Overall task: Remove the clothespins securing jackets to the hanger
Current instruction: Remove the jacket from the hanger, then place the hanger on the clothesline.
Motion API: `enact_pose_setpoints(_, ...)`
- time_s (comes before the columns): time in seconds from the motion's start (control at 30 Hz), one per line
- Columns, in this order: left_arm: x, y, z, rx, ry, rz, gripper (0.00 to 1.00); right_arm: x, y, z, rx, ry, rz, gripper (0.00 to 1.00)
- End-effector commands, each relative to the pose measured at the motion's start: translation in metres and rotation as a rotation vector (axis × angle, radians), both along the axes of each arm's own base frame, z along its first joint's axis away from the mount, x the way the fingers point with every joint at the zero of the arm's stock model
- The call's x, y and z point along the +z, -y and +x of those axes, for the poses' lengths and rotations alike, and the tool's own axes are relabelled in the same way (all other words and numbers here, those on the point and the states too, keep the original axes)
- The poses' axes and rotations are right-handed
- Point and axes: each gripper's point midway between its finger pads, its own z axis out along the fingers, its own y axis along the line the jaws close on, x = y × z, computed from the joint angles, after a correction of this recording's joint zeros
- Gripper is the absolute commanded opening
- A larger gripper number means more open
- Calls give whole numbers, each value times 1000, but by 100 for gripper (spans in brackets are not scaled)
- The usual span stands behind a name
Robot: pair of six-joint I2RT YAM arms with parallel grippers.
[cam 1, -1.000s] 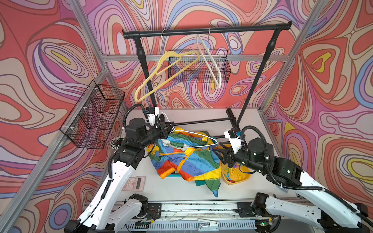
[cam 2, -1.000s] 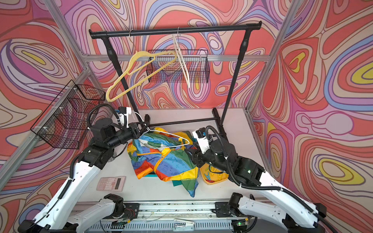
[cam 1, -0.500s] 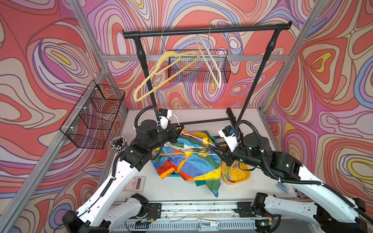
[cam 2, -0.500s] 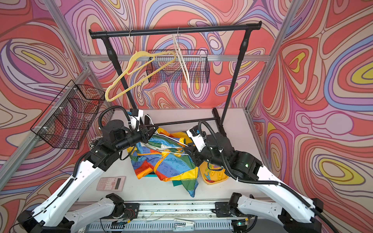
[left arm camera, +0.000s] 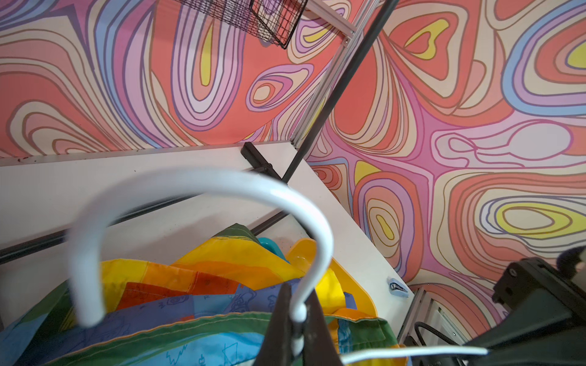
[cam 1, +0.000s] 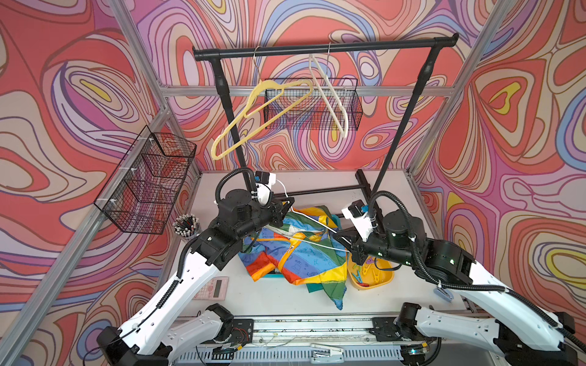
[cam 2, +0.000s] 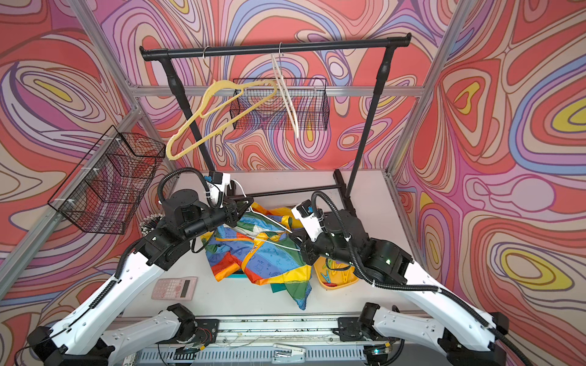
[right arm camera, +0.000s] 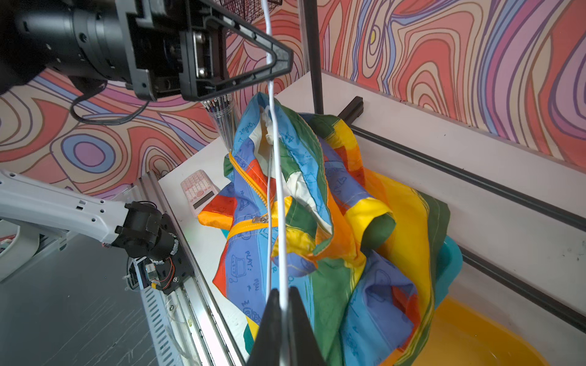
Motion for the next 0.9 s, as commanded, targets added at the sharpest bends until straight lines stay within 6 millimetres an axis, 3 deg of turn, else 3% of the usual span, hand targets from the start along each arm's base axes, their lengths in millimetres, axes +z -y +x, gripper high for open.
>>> enact_pose_setpoints(0.0,43,-19,-7,61,136,-53,54,26,36,-9,-81,37,31,0)
enact_pose_setpoints(0.07,49,-25,-13,71,153,-54,76,39,56,-13,-134,50,20,0)
enact_pose_setpoints(0.17,56,-31,-22,71,174,-53,94,58,80,-18,-187,83,18,0)
enact_pose_setpoints(0.23,56,-35,-27,78,180,-50,99,67,96,-20,-225,102,-2,0)
enact_pose_setpoints(0.33,51,-46,-30,119,176,-30,100,84,122,-20,-310,144,-24,0)
enact_pose_setpoints(0.5,24,-59,-28,179,113,64,100,116,154,-5,-477,258,-72,0)
enact_pose_setpoints(0.67,3,-60,-26,188,67,96,100,142,165,27,-661,374,-181,0)
enact_pose_setpoints(0.87,-24,-68,-23,232,16,137,100,184,159,49,-773,532,-136,0)
